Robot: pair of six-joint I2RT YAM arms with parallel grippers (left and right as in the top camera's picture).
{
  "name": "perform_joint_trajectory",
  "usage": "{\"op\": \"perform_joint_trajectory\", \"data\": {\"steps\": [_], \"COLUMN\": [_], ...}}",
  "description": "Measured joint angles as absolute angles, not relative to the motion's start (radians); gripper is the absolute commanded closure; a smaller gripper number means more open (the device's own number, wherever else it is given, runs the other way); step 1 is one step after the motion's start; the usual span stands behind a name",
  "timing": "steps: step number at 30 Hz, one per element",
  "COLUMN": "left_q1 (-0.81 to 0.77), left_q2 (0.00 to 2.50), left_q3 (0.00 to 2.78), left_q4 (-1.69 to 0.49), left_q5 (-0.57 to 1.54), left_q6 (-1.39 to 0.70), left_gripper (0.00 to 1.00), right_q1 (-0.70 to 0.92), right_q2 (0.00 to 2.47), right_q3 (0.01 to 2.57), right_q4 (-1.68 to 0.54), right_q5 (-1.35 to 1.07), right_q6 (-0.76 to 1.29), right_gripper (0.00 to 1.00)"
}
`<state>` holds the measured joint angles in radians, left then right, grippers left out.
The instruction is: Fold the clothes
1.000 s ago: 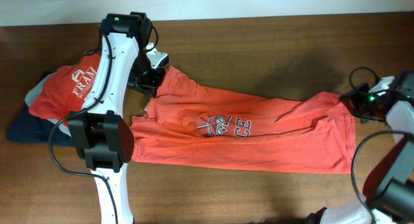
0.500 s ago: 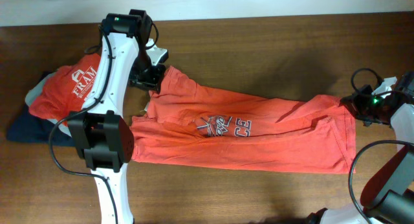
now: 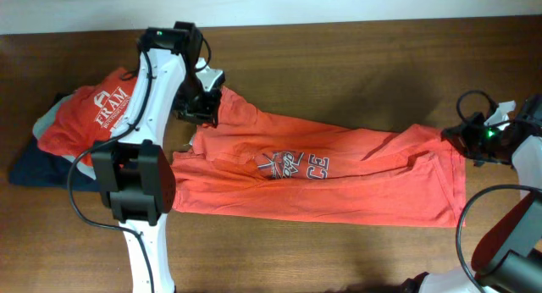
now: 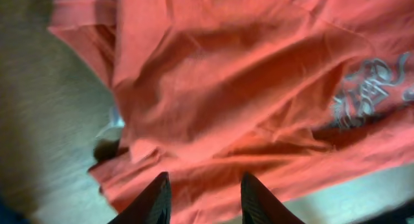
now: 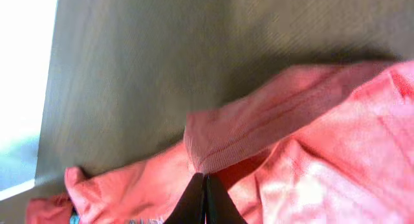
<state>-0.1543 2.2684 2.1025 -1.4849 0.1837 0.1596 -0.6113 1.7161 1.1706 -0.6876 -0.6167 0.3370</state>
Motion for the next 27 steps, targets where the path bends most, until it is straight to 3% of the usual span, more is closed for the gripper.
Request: {"op": "perform_joint_trajectory", "data": {"steps": [10,27], "left_q1": [-0.155,-0.154], "left_q2": [2.269,2.269], "left_q3": [1.851,1.744], "left_q4": [-1.310,-1.262], "left_q5": [0.187,0.153], "left_q6": [0.156,0.156], "left_gripper": [0.66,0.66], "right_q1": [-0.740,-0.745], "right_q2": [1.593,1.587], "right_q3": [1.220,1.221], "right_q4": [-0.869,-1.033], "right_q5": [-0.522,-0.231], "right_q6": [0.300,0.276], "right_gripper": [0.96,0.94]}}
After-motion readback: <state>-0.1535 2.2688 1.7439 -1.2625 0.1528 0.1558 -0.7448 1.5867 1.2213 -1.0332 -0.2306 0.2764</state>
